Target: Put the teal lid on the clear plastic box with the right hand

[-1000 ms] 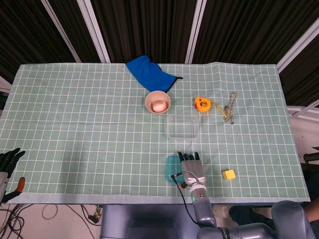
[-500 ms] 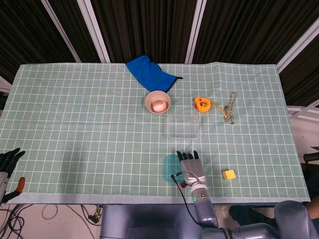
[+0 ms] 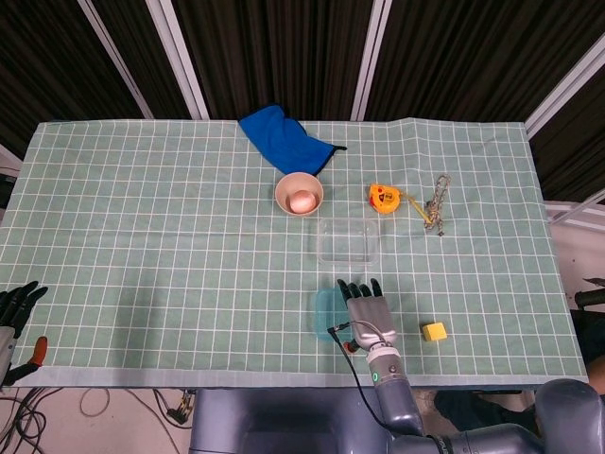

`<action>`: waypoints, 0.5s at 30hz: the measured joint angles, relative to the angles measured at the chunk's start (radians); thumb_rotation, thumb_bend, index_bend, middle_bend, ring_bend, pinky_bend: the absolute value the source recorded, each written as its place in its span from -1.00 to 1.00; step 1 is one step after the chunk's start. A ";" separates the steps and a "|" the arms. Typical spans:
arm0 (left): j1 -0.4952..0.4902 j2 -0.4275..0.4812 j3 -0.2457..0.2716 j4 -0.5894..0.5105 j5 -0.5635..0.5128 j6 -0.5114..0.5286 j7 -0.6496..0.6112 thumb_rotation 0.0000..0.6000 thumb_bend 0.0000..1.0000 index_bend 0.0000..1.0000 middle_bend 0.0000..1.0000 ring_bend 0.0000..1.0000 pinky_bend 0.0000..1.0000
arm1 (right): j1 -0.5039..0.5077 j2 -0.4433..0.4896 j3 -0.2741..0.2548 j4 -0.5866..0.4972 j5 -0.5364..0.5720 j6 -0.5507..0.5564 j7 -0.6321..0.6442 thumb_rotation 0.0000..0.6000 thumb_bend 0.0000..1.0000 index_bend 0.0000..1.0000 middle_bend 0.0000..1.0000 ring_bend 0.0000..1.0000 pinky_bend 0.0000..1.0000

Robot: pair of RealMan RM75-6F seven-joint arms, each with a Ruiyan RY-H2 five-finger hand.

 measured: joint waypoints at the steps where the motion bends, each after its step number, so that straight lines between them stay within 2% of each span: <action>1: 0.000 0.000 0.000 0.000 0.000 0.000 0.001 1.00 0.05 -0.88 -1.00 -1.00 -1.00 | 0.001 0.009 0.002 -0.016 0.001 0.005 -0.005 1.00 -0.59 -1.00 0.04 -0.67 -1.00; 8: 0.001 -0.001 0.001 -0.001 0.002 0.001 0.003 1.00 0.05 -0.88 -1.00 -1.00 -1.00 | 0.017 0.101 0.044 -0.143 0.019 0.058 -0.061 1.00 -0.59 -1.00 0.05 -0.67 -1.00; 15: 0.001 -0.002 0.000 -0.002 -0.001 0.000 0.005 1.00 0.05 -0.88 -1.00 -1.00 -1.00 | 0.042 0.210 0.150 -0.225 0.090 0.097 -0.087 1.00 -0.59 -1.00 0.06 -0.67 -1.00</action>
